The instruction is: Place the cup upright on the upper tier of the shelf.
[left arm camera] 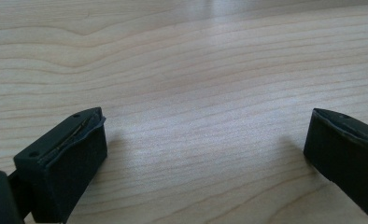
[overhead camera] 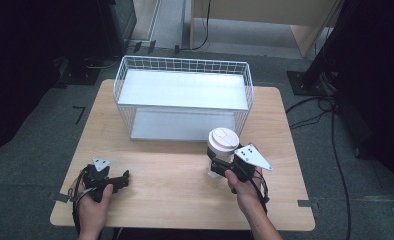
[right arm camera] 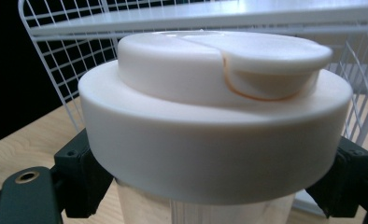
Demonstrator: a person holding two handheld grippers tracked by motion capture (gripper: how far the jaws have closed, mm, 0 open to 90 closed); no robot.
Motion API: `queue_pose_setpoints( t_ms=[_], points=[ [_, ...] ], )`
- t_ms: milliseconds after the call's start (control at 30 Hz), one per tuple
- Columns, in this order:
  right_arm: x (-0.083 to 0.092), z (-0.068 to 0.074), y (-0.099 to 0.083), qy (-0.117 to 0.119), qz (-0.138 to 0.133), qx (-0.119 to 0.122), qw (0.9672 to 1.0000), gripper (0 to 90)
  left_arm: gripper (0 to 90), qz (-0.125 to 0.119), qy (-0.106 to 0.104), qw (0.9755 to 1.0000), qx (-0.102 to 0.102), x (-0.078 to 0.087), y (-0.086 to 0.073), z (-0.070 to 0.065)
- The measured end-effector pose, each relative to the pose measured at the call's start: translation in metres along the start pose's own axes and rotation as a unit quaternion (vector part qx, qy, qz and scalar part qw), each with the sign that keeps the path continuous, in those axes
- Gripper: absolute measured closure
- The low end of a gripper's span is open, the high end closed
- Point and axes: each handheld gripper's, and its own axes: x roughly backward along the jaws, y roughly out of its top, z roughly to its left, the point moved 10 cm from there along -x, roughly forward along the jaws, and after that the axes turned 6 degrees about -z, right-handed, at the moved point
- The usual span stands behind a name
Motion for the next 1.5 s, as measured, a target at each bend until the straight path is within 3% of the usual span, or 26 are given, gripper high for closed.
queue_pose_setpoints(
  t_ms=[533,800,1100,1500],
  points=[
    [-0.005,0.019,0.064,0.014,-0.067,0.005,0.9977,14.6,0.0,0.0,0.0,1.0,0.0,0.0,0.0,0.0],
    [-0.008,0.024,0.096,0.012,-0.099,0.016,0.9949,14.7,0.0,0.0,0.0,1.0,0.0,0.0,0.0,0.0],
    [-0.017,0.024,0.128,0.001,-0.127,0.03,0.9915,14.8,0.0,-0.001,0.0,1.0,0.0,0.0,0.0,0.0],
    [-0.038,0.018,0.164,-0.007,-0.143,0.032,0.9891,14.9,0.0,0.0,0.0,1.0,0.0,0.0,0.0,0.0]
  ],
)
